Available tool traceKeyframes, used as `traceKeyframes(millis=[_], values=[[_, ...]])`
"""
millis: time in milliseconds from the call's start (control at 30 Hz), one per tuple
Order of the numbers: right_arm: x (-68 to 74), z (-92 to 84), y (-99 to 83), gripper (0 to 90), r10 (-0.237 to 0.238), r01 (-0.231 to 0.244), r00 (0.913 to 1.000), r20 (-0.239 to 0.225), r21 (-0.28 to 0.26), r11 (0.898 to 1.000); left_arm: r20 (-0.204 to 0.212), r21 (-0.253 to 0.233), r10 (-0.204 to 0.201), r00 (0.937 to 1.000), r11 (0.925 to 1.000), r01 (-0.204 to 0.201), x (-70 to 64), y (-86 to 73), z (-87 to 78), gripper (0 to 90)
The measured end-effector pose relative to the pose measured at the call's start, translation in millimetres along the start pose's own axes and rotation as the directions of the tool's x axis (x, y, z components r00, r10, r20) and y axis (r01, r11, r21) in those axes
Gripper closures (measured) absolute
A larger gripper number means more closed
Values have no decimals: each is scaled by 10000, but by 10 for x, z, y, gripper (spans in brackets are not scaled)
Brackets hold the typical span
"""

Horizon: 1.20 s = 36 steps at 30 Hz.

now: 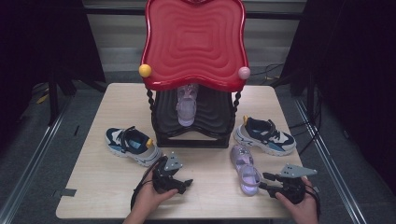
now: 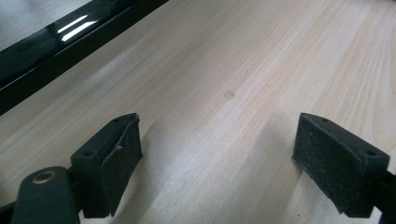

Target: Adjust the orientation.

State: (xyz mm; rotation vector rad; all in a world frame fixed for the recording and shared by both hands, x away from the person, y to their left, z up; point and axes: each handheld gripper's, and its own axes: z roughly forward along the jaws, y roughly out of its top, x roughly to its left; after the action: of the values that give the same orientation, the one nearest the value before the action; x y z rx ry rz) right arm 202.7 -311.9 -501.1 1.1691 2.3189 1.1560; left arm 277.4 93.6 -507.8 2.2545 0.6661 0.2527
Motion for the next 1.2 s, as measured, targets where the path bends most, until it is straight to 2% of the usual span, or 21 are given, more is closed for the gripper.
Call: traceKeyframes(millis=[33,100,233,400,600,667,767,900,1033,1100,1200], values=[[-9,19,24,561,6,-6,10000,35,114,9999,0,-3,1,10000,10000,-1,0,0,0,147],[-15,43,47,686,-46,47,9999,-97,113,9999,5,-2,-13,10000,10000,13,0,1,1,147],[-43,59,75,775,-286,286,9996,-21,279,9992,35,-36,-11,10000,10000,11,1,-1,4,147],[-127,47,56,806,-157,158,9999,-38,280,9995,36,-31,-13,10000,10000,13,1,0,4,147],[-157,49,46,819,-131,131,9999,4,195,9997,16,2,-6,10000,10000,6,0,1,2,147],[-148,53,29,758,-191,191,9998,-2,74,9998,14,-6,-8,10000,10000,9,0,0,2,147],[-131,15,12,637,98,-96,9995,289,-61,9999,16,-8,-9,10000,10000,9,0,0,2,147],[-110,-66,-32,551,274,-271,9988,410,-69,9996,14,2,-5,10000,10000,5,0,1,2,147],[-52,-88,-75,450,-27,28,10000,-70,229,9997,14,-5,-10,10000,10000,10,0,0,2,147],[-24,-88,-88,381,16,-8,9995,-310,278,9996,14,1,-6,10000,10000,6,0,1,2,147],[18,-75,-95,342,-114,141,9971,-751,349,9993,35,-33,-15,10000,10000,15,1,0,4,147]])
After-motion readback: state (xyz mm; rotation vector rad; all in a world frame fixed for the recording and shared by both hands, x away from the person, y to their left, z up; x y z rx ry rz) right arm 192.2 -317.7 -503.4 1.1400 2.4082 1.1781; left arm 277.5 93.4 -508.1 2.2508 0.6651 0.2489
